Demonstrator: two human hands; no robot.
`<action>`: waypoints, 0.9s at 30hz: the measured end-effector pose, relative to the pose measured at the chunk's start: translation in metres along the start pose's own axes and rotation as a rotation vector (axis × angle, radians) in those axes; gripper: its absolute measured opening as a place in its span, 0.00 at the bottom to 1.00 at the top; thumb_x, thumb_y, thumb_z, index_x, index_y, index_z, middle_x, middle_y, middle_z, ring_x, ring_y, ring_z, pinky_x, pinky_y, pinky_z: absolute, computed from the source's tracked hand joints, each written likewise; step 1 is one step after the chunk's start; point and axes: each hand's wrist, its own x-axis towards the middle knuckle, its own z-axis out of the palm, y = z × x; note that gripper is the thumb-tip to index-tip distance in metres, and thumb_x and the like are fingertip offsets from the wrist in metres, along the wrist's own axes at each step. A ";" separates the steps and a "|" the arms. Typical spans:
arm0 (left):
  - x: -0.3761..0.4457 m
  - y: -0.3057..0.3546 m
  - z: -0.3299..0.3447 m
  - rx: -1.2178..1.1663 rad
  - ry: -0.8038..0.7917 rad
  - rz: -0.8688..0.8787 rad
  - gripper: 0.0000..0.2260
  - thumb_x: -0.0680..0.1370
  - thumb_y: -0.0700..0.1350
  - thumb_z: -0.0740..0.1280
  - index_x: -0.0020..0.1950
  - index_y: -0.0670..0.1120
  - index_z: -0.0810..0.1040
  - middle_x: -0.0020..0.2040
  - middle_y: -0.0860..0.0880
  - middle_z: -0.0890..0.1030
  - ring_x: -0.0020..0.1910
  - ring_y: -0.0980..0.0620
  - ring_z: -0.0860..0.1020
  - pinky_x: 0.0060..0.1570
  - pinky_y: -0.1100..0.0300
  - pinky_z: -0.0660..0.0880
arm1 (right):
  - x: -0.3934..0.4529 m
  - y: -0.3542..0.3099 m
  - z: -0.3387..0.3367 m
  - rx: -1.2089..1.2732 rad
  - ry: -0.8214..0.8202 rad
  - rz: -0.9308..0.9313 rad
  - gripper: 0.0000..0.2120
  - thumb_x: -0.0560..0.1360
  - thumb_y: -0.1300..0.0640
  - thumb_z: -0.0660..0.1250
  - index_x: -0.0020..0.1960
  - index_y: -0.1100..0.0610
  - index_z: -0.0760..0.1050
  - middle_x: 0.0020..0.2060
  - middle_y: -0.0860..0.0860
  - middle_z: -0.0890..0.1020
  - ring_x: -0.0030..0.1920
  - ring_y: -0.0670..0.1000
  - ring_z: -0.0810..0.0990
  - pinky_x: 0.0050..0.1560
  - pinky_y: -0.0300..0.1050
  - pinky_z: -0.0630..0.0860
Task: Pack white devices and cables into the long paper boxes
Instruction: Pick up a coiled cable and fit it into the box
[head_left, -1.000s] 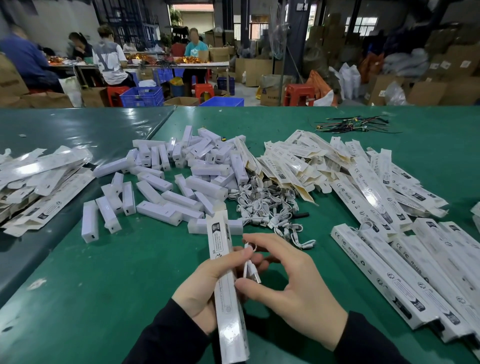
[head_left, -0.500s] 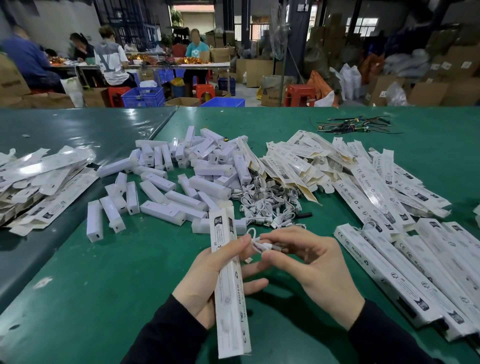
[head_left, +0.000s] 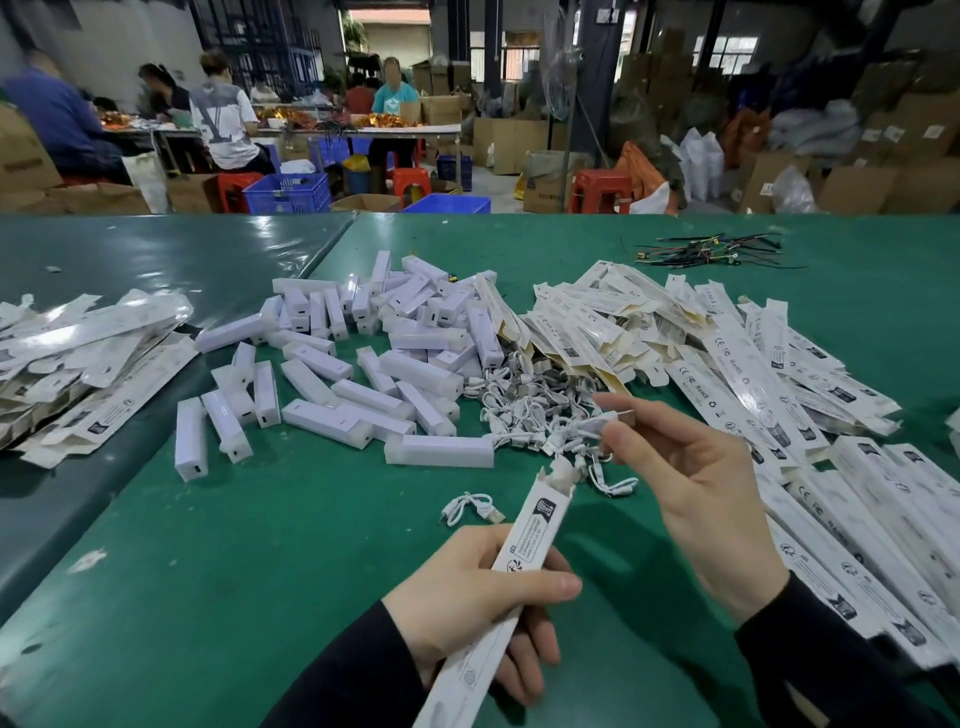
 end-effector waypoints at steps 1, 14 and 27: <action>0.000 0.000 0.000 0.012 -0.005 -0.003 0.14 0.70 0.43 0.71 0.50 0.39 0.72 0.28 0.39 0.78 0.19 0.48 0.76 0.21 0.61 0.75 | 0.000 0.000 -0.002 -0.049 -0.023 -0.009 0.14 0.69 0.50 0.72 0.54 0.47 0.84 0.44 0.53 0.84 0.45 0.48 0.81 0.51 0.38 0.78; 0.000 -0.001 -0.002 0.055 -0.044 0.022 0.10 0.72 0.40 0.72 0.48 0.40 0.74 0.27 0.39 0.77 0.17 0.50 0.73 0.20 0.62 0.73 | 0.000 0.004 -0.006 -0.498 -0.339 -0.063 0.13 0.74 0.57 0.71 0.57 0.50 0.83 0.38 0.47 0.78 0.40 0.44 0.76 0.43 0.40 0.71; 0.000 -0.002 -0.003 0.036 -0.049 0.083 0.15 0.72 0.53 0.68 0.51 0.43 0.76 0.30 0.41 0.77 0.17 0.51 0.72 0.19 0.63 0.72 | 0.002 -0.005 -0.005 -0.136 -0.335 0.191 0.10 0.71 0.53 0.66 0.47 0.53 0.85 0.36 0.48 0.84 0.34 0.43 0.75 0.37 0.32 0.71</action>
